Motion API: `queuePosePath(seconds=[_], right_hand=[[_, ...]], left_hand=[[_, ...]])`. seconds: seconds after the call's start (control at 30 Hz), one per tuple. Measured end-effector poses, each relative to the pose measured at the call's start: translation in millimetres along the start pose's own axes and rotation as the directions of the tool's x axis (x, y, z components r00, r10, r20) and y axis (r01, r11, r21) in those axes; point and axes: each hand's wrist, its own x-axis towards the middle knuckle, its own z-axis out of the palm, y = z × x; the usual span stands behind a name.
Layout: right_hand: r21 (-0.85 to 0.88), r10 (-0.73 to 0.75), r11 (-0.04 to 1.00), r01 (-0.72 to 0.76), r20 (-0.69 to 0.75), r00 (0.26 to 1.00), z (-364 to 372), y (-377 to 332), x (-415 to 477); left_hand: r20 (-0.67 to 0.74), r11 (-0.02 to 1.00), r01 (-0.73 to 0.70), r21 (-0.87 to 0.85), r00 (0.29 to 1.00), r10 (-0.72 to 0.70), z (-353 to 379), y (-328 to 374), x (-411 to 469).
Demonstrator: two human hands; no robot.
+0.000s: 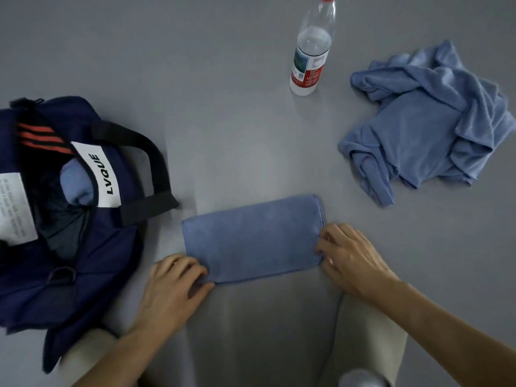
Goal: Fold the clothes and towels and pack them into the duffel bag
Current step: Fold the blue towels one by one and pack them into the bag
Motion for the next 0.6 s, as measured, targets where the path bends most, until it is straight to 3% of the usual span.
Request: queuePosePath(seconds=[0.17, 0.37, 0.47, 0.6], right_hand=[[0.014, -0.08, 0.996, 0.083, -0.151, 0.985, -1, -31, 26], [-0.17, -0.125, 0.975, 0.145, 0.121, 0.985, 41, -17, 64], [-0.212, -0.14, 0.963, 0.165, 0.129, 0.982, 38, -1, 76], [-0.228, -0.079, 0.968, 0.102, 0.108, 0.991, 29, 7, 91]], left_hand=[[-0.107, 0.994, 0.024, -0.105, 0.994, -0.036, 2, 27, 37], [0.087, 0.986, 0.163, -0.021, 0.983, -0.161, 46, 57, 76], [0.073, 0.984, 0.177, 0.01, 0.981, -0.178, 47, 55, 92], [0.059, 0.996, 0.093, 0.014, 0.994, -0.094, 39, 38, 120]])
